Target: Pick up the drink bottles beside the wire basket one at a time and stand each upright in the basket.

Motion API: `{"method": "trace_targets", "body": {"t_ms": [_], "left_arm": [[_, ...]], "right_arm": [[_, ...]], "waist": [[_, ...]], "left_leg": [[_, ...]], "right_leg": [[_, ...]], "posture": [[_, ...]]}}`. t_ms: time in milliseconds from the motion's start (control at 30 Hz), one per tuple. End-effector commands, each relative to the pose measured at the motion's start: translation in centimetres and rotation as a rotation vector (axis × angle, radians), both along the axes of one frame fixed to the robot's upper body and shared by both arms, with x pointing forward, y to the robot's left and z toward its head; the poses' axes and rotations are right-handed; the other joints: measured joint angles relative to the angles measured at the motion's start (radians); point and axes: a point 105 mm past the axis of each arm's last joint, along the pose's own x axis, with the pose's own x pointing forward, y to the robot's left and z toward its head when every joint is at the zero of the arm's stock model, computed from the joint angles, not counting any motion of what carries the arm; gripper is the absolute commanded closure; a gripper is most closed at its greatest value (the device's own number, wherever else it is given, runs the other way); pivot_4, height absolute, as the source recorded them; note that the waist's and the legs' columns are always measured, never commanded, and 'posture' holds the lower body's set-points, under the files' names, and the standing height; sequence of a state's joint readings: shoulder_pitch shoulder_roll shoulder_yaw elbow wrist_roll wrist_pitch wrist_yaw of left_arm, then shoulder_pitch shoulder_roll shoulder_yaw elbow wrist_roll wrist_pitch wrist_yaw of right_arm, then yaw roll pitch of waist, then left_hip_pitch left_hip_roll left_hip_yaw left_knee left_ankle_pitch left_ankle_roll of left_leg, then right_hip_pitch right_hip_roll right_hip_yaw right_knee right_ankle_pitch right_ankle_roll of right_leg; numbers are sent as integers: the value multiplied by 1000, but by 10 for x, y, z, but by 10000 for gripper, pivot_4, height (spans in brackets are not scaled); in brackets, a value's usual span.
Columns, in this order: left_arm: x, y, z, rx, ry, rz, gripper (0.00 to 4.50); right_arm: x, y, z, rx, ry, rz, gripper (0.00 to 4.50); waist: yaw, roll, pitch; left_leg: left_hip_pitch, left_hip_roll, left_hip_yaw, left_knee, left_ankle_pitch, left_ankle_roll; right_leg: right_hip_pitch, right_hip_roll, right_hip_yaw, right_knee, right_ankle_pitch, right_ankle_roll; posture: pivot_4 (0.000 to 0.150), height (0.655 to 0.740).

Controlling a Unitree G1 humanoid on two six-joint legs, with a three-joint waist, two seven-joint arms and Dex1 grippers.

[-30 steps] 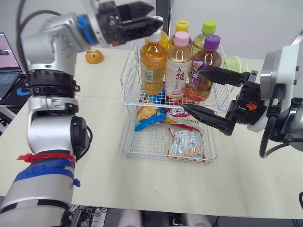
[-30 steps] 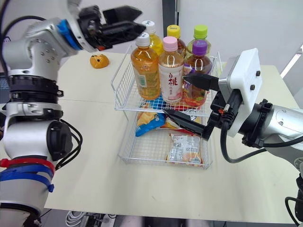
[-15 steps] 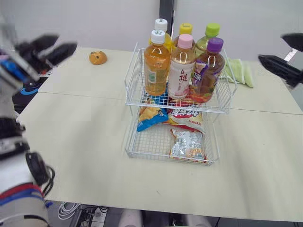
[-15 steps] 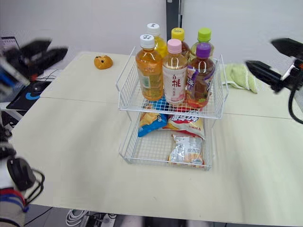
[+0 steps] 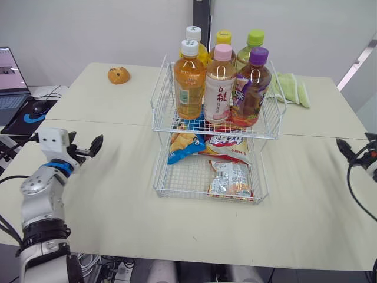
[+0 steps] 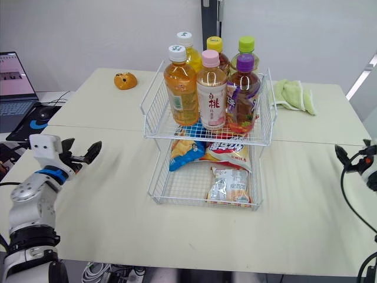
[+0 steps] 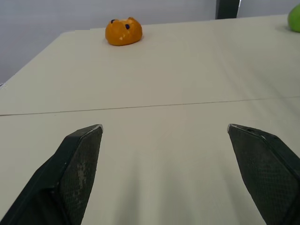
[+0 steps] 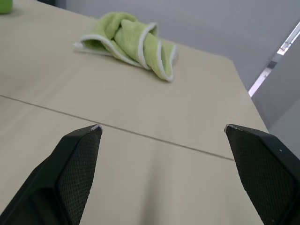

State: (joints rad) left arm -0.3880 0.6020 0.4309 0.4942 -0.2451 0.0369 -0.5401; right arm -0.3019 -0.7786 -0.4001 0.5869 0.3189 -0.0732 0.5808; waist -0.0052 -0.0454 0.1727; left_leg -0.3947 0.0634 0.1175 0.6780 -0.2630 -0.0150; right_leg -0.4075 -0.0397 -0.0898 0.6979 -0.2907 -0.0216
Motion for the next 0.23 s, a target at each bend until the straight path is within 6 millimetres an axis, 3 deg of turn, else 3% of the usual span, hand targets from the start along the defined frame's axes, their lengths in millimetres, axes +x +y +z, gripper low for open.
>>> {"method": "trace_targets", "body": {"t_ms": [33,233], "left_arm": [[3,-1,14,34,-67,21,619],[9,-11,11,67,-41,-14,619]], "right_arm": [[0,0,13,-31,-91,-56,0],[1,-1,11,-46,-101,-95,0]], "waist": [[-1,0,0],[1,1,-1]], "left_leg": [[0,0,0,0,0,0],[0,0,0,0,0,0]], "right_leg": [[0,0,0,0,0,0],[0,0,0,0,0,0]], "posture": [[1500,7400],[1500,7400]]}}
